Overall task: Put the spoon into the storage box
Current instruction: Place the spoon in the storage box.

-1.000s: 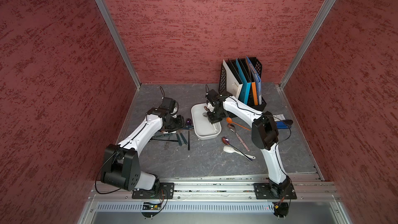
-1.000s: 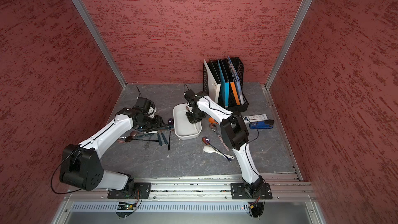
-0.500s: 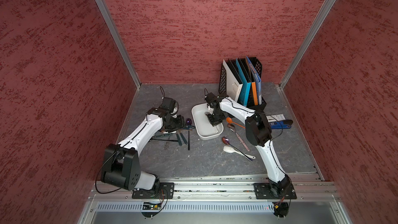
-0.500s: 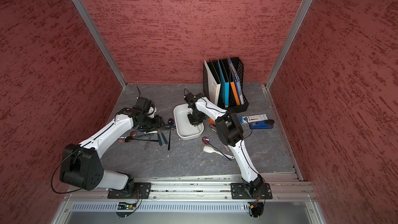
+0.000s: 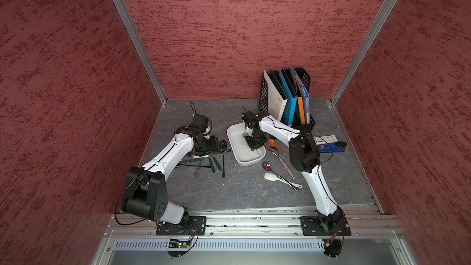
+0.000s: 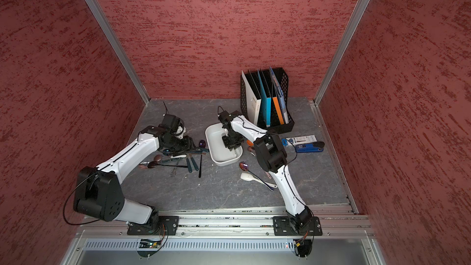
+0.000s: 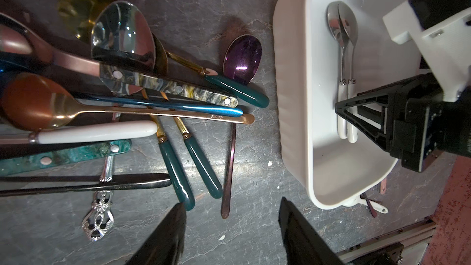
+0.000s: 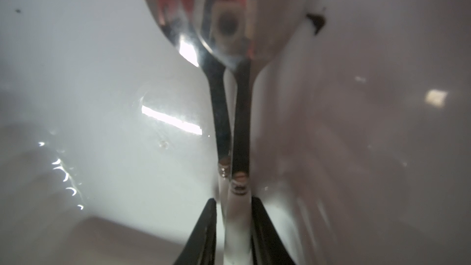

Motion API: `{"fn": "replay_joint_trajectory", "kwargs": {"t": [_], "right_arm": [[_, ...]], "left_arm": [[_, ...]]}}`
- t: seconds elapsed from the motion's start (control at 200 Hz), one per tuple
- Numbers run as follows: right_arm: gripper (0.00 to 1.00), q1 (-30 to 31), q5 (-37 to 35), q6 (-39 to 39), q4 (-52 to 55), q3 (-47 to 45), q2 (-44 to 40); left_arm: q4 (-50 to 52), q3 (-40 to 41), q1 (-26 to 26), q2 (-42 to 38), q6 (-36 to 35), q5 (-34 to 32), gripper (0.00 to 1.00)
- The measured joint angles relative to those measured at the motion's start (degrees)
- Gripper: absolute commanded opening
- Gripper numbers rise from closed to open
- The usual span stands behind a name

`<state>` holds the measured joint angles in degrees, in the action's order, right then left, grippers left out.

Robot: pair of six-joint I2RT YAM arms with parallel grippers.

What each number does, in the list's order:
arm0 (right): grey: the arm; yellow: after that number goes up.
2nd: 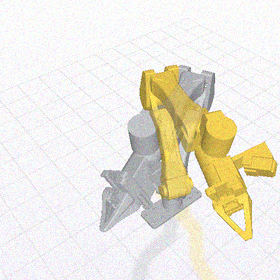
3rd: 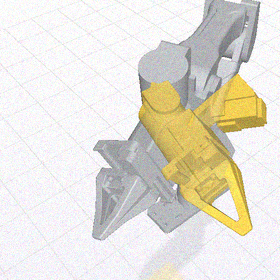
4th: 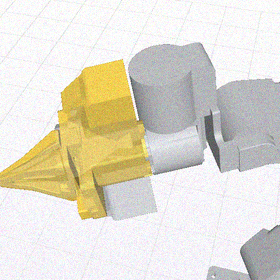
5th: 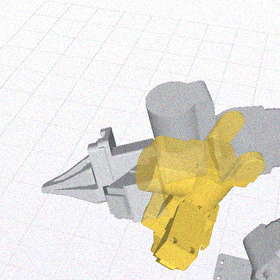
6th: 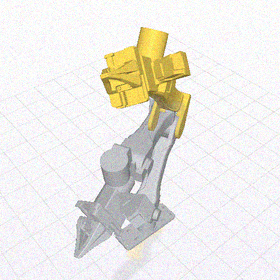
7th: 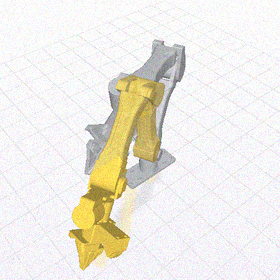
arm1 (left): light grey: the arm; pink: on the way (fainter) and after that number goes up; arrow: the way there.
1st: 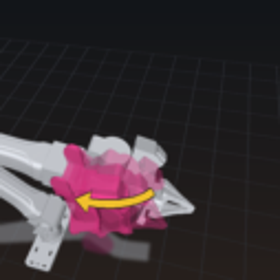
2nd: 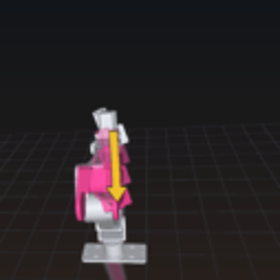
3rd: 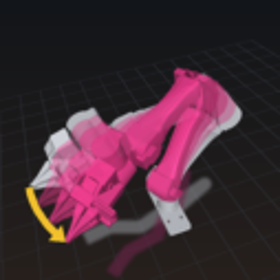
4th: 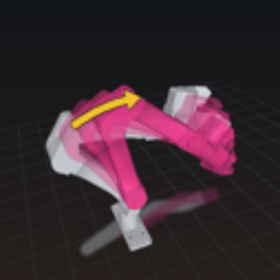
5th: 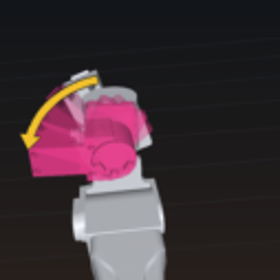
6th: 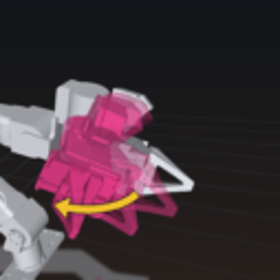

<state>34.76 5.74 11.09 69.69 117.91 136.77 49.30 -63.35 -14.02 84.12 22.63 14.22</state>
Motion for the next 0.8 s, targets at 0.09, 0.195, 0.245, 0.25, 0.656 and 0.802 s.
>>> {"fn": "replay_joint_trajectory", "kwargs": {"t": [0.09, 0.195, 0.245, 0.25, 0.656, 0.802], "right_arm": [[0.43, 0.0, -0.1, 0.0, 0.8, 1.2, 0.1], [0.5, 0.0, 0.0, -0.1, 0.8, 2.8, 0.0], [0.53, 0.0, 0.0, -0.1, 0.6, 2.8, -0.3], [0.53, 0.0, 0.0, -0.1, 0.6, 2.8, -0.3], [0.58, 0.0, -1.4, -3.1, -5.0, -12.5, -23.5], [0.6, 0.0, -5.3, -4.3, -6.5, -23.7, -36.0]], "left_arm": [[0.9, -1.0, -0.9, 0.0, -0.2, -1.0, 0.62], [1.7, -2.0, -2.6, 0.0, -0.2, -1.9, 0.63], [2.3, -2.6, -3.7, 0.0, -0.2, -2.5, 0.63], [2.4, -2.6, -3.9, 0.0, -0.2, -2.7, 0.63], [5.2, -7.9, -13.5, 7.1, 4.7, -8.2, 0.69], [5.1, -9.2, -16.9, 10.8, 6.6, -9.0, 0.71]]}}
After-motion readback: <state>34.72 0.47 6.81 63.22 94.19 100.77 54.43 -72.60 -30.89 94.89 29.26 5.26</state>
